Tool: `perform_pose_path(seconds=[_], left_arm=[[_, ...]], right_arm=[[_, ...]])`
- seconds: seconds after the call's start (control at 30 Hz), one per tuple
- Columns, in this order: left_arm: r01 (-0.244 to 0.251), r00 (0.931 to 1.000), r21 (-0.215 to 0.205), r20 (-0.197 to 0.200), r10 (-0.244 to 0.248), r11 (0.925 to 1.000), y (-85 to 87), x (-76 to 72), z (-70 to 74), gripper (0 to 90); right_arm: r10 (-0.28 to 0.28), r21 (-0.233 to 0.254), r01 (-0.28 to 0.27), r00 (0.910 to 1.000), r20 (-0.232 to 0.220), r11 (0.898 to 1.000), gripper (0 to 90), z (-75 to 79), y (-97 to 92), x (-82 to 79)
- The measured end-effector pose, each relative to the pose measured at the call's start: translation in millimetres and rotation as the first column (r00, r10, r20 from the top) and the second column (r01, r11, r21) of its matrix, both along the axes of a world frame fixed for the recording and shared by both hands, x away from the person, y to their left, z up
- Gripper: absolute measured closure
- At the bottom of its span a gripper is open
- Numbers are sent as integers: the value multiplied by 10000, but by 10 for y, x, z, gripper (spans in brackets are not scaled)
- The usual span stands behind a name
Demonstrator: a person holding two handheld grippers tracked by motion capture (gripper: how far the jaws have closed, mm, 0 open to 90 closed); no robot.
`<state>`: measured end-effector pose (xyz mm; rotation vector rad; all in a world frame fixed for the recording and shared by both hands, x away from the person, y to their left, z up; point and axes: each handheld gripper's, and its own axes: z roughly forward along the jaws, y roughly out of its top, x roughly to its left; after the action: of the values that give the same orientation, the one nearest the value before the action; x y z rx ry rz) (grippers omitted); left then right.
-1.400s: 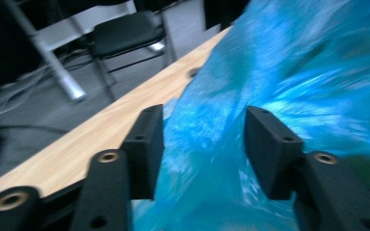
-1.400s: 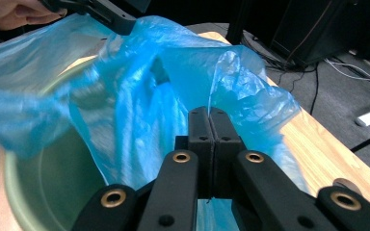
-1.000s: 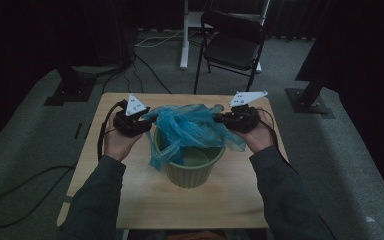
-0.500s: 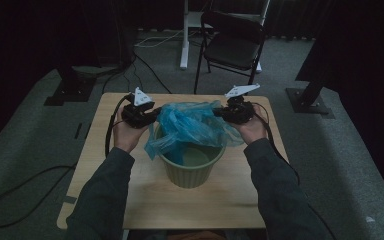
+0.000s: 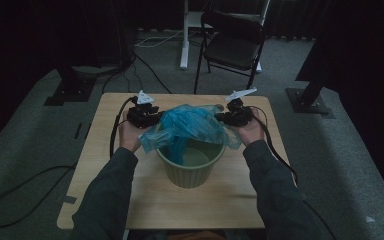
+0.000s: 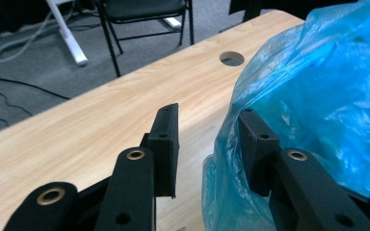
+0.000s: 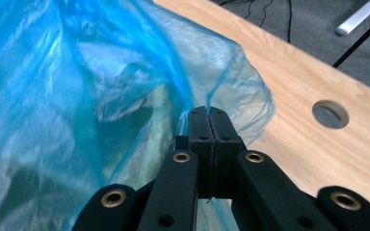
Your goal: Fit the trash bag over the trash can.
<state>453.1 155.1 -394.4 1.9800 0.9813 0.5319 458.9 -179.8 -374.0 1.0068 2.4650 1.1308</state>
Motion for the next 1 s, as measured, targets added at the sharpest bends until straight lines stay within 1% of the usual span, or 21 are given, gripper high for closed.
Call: perform_pose_path(seconds=[0.07, 0.13, 0.33, 0.37, 0.4, 0.43, 0.5, 0.57, 0.6, 0.73, 0.77, 0.8, 0.87, 0.93, 0.97, 1.0], left_arm=[[53, 9999, -224, -119, -56, 9997, 14, 0, -23, 643], [87, 9997, -354, -209, -94, 9993, 21, 1, -43, 639], [145, 9988, -413, -470, -164, 9990, 26, 34, -93, 637], [145, 9988, -413, -470, -164, 9990, 26, 34, -93, 644], [170, 9981, -449, -576, -196, 9988, 25, 42, -109, 644], [130, 9980, -360, -607, -152, 9993, 19, 46, -122, 653], [161, 9971, -296, -734, -182, 9994, 11, 58, -156, 660], [184, 9963, -318, -828, -210, 9993, 17, 65, -180, 660], [202, 9959, -398, -870, -236, 9990, 18, 66, -190, 660], [225, 9949, -494, -968, -272, 9985, 29, 58, -210, 658], [249, 9940, -703, -1044, -322, 9972, 48, 45, -220, 658], [241, 9939, -729, -1056, -317, 9970, 51, 36, -223, 656], [273, 9935, -770, -1077, -355, 9967, 62, 13, -232, 656], [270, 9940, -806, -1040, -354, 9964, 71, 2, -232, 644], [166, 9953, -896, -936, -251, 9958, 103, -18, -215, 644], [48, 9963, -955, -854, -130, 9954, 128, -29, -197, 618]], right_arm=[[64, -6, -64, 9998, -192, 10000, 899, -25, -12, -10], [59, -78, -61, 9994, -340, 10000, 899, -52, -21, -14], [73, -98, -81, 9964, -840, 9999, 898, -130, -20, 4], [73, -98, -81, 9964, -840, 9999, 898, -130, -20, 4], [113, -125, -125, 9958, -912, 9998, 898, -141, -18, 7], [134, -252, -162, 9942, -1065, 9996, 898, -161, -17, 6], [152, -350, -195, 9928, -1187, 9992, 898, -194, -34, 1], [155, -385, -203, 9925, -1211, 9991, 897, -230, -61, -14], [164, -331, -206, 9924, -1219, 9992, 896, -244, -77, -24], [136, -348, -182, 9918, -1274, 9992, 890, -272, -126, -48], [133, -302, -174, 9912, -1317, 9994, 889, -277, -143, -56], [100, -216, -130, 9913, -1314, 9997, 887, -278, -177, -72], [135, -235, -167, 9912, -1314, 9996, 886, -272, -195, -92], [148, -250, -182, 9913, -1305, 9995, 882, -269, -198, -106], [153, -273, -189, 9918, -1265, 9994, 878, -263, -203, -119], [91, -324, -128, 9939, -1103, 9994, 859, -241, -221, -141]])
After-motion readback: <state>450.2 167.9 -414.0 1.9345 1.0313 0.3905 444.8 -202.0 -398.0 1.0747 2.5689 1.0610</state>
